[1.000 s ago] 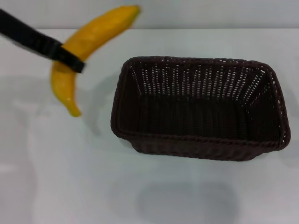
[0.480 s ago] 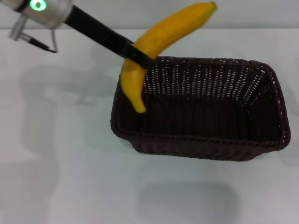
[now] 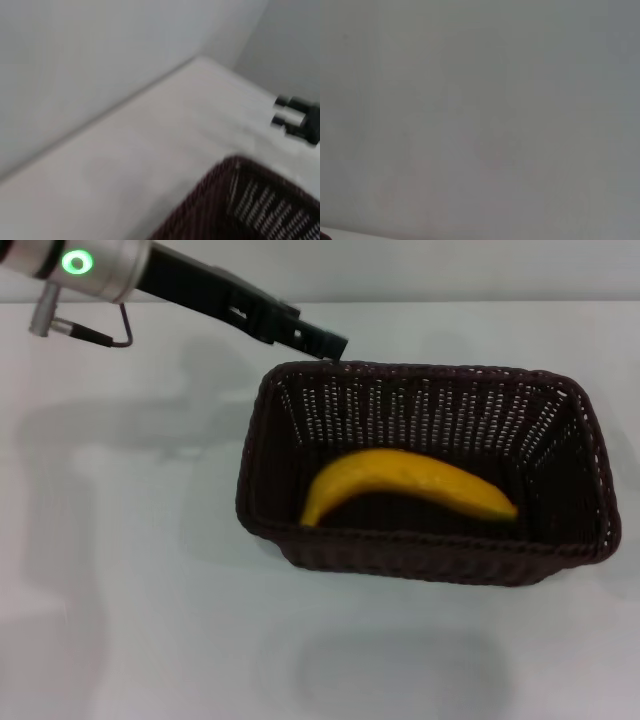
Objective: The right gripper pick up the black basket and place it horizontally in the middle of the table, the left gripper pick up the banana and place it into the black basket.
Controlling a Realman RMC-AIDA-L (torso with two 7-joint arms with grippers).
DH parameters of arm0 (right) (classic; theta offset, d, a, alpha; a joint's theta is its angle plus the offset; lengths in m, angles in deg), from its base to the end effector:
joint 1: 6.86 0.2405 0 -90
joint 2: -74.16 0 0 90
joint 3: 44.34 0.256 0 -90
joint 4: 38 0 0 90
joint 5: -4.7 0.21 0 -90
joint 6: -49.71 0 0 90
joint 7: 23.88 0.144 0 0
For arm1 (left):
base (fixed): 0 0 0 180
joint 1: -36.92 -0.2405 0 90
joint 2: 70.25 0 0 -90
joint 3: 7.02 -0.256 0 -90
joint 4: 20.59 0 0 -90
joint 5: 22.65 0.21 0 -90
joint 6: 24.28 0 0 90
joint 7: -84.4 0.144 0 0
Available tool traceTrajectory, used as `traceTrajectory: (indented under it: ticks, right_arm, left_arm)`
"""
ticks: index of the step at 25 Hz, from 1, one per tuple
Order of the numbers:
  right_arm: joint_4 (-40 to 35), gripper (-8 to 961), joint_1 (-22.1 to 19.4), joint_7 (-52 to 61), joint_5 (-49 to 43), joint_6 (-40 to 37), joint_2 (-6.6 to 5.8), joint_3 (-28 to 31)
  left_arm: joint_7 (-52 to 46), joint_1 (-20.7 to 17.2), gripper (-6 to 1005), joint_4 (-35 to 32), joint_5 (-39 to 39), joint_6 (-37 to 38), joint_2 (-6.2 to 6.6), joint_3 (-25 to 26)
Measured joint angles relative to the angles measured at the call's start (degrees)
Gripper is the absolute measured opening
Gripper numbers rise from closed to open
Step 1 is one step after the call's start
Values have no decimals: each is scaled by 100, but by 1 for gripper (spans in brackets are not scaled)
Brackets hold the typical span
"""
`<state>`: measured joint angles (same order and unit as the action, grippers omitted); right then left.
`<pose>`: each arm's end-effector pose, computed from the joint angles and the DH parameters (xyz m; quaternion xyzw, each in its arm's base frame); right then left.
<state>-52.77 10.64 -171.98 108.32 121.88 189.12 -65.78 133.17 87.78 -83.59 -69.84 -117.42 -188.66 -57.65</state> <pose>0.3952 0.2914 0.0691 -0.7273 0.2245 0.2594 0.5945 -0.1095 0.4068 0.0376 -0.9495 -0.2916 -0.0630 0.0976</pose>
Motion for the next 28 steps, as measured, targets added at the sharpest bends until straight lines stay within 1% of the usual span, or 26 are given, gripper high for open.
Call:
traceTrajectory:
  ticks: [1, 2, 3, 4, 5, 8, 9, 11, 12, 13, 14, 15, 17, 19, 21, 24, 25, 28]
  right_arm:
    - [0, 673, 0, 0, 0, 13, 0, 0]
    - [0, 673, 0, 0, 0, 21, 0, 0]
    - [0, 673, -1, 0, 0, 24, 0, -1]
    - [1, 673, -4, 0, 0, 28, 0, 0]
    - [1, 673, -4, 0, 0, 28, 0, 0]
    - [7, 673, -14, 0, 0, 28, 0, -1]
    - [8, 673, -19, 0, 1, 28, 0, -1]
    - [17, 673, -26, -1, 18, 29, 0, 0]
    - [26, 673, -27, 0, 40, 30, 0, -1]
    - [35, 673, -28, 0, 76, 30, 0, 0]
    - [48, 673, -27, -2, 127, 31, 1, -1]
    - [55, 673, -28, -12, 167, 32, 2, -1]
    - [60, 673, -28, -74, 266, 48, 5, -1]
    - [62, 673, -25, -147, 378, 101, 6, -1]
    - [62, 673, -21, -182, 478, 162, 7, 0]
    - [70, 673, -19, -205, 593, 235, 8, 0]
    - [71, 673, -17, -207, 597, 241, 9, -1]
    - [73, 673, -12, -215, 601, 238, 9, 3]
  left_arm:
    - [184, -204, 693, -118, -226, 63, -2, 1]
    - [465, -614, 737, -348, -654, 224, -19, 11]
    - [465, -614, 760, -348, -654, 224, -19, 11]
    - [871, -1188, 783, -629, -1265, 523, -48, 14]
    - [871, -1188, 806, -629, -1265, 523, -48, 14]
    - [1690, -2060, 876, -773, -2417, 1075, -60, 17]
    - [2144, -2435, 875, -692, -2994, 1275, -61, 17]
    - [3005, -2944, 875, -458, -3895, 1492, -61, 18]
    - [3636, -3253, 874, -238, -4450, 1543, -62, 17]
    - [4238, -3515, 874, -21, -4958, 1561, -67, 20]
    - [4645, -3682, 873, 173, -5289, 1557, -75, 9]
    - [5249, -3893, 872, 470, -5795, 1541, -79, 5]
    - [6202, -4166, 872, 1143, -6593, 1434, -90, -16]
    - [7027, -4343, 872, 1814, -7312, 1203, -97, -21]
    - [8274, -4448, 872, 2879, -8169, 685, -101, -16]
    - [9516, -4440, 872, 4109, -8858, 62, -103, -1]
    - [10054, -4410, 872, 4678, -9173, -204, -103, 5]
    - [10796, -4359, 872, 5558, -9648, -560, -108, 7]
